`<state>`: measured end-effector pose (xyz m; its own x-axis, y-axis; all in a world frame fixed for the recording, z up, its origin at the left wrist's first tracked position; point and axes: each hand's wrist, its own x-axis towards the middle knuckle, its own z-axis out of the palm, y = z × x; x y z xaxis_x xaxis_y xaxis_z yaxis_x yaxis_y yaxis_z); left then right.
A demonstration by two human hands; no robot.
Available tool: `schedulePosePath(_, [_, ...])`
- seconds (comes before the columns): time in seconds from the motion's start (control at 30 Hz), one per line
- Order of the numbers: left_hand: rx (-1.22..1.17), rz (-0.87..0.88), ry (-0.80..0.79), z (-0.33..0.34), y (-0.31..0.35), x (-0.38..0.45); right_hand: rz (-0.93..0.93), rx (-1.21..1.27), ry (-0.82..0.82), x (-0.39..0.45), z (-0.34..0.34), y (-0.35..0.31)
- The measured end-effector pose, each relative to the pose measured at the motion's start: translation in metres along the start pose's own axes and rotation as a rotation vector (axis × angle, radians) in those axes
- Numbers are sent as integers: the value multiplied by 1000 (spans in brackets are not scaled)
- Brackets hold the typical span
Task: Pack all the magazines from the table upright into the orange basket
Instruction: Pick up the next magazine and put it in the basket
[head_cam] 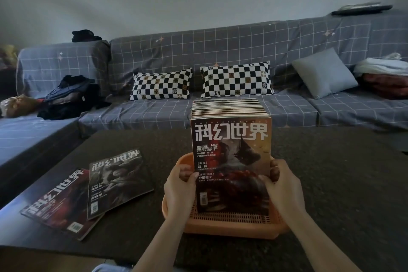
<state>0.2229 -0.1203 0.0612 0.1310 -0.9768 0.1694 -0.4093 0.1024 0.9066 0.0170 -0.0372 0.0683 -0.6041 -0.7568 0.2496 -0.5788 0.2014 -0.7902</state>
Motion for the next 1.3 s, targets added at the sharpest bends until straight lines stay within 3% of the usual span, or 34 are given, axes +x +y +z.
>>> schedulePosePath(0.2, [15, 3, 7, 1, 0, -2, -22, 14, 71, 0, 2, 1])
schedulePosePath(0.5, [70, 25, -91, -1, -1, -4, -76, -10, 16, 0, 0, 7])
schedulePosePath(0.87, [116, 121, -69, -20, 1, -18, -27, 207, 134, -18, -4, -4])
schedulePosePath(1.07, [13, 106, -42, -40, 4, -19, -175, 282, -52, -37, 6, -37])
schedulePosePath(1.3, [-5, 128, 14, -82, -6, -10, -215, 304, -408, -45, 50, -87])
